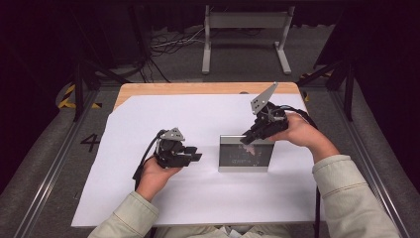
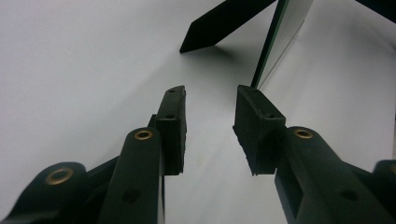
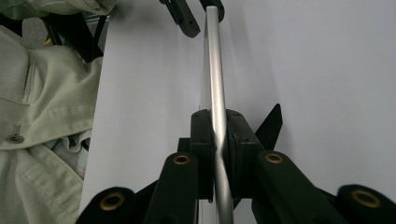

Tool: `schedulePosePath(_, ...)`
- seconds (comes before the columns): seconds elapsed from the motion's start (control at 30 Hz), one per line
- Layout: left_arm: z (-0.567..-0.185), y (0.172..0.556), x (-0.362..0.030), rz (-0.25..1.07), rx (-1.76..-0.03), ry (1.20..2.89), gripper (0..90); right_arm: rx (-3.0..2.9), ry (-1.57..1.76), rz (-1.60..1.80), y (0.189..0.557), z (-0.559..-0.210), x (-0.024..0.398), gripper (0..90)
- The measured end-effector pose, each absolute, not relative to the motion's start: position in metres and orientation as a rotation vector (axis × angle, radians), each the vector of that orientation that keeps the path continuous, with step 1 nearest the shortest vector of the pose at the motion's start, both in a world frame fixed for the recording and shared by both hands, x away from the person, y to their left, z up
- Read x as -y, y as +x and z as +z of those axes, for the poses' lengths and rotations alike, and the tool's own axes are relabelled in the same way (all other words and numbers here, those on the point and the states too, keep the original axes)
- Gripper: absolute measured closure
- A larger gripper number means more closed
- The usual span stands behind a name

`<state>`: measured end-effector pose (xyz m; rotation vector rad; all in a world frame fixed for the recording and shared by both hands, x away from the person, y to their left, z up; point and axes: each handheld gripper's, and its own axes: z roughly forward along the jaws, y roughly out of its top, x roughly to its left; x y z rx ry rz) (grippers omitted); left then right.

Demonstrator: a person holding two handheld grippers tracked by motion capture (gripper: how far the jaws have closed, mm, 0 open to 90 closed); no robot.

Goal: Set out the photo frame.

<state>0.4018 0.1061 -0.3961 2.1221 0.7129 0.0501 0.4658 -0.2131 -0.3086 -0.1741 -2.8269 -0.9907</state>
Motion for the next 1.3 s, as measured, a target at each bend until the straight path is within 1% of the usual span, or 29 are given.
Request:
schedulePosePath(0.1,-0.396,0.402,-0.106,0.05,-0.713,2.122,64.1,2.839,-0.181,-0.997,0.467,-0.308,0.214,80.8)
schedulePosePath(0.17,-0.396,0.402,-0.106,0.051,-0.711,2.122,64.1,2.823,-0.2,-1.022,0.467,-0.307,0.216,75.5)
schedulePosePath(0.2,-0.396,0.402,-0.106,0.049,-0.713,2.123,64.1,2.823,-0.2,-1.022,0.467,-0.307,0.216,75.5)
schedulePosePath(0.23,-0.396,0.402,-0.107,0.046,-0.714,2.121,64.0,2.792,-0.229,-1.08,0.468,-0.305,0.219,68.7)
schedulePosePath(0.27,-0.396,0.402,-0.107,0.044,-0.714,2.118,63.9,2.79,-0.237,-1.093,0.468,-0.304,0.221,66.8)
schedulePosePath(0.5,-0.395,0.402,-0.11,0.044,-0.703,2.107,62.3,2.812,-0.271,-1.19,0.462,-0.295,0.233,59.6)
schedulePosePath(0.6,-0.394,0.402,-0.111,0.049,-0.701,2.1,61.5,2.821,-0.286,-1.211,0.459,-0.293,0.239,58.3)
schedulePosePath(0.87,-0.394,0.398,-0.129,0.076,-0.687,2.1,56.6,2.851,-0.388,-1.311,0.446,-0.283,0.274,54.4)
schedulePosePath(1.07,-0.394,0.396,-0.139,0.081,-0.689,2.082,55.1,2.851,-0.442,-1.361,0.438,-0.281,0.296,53.3)
schedulePosePath(1.3,-0.393,0.395,-0.143,0.088,-0.675,2.074,54.3,2.844,-0.507,-1.393,0.431,-0.28,0.316,50.5)
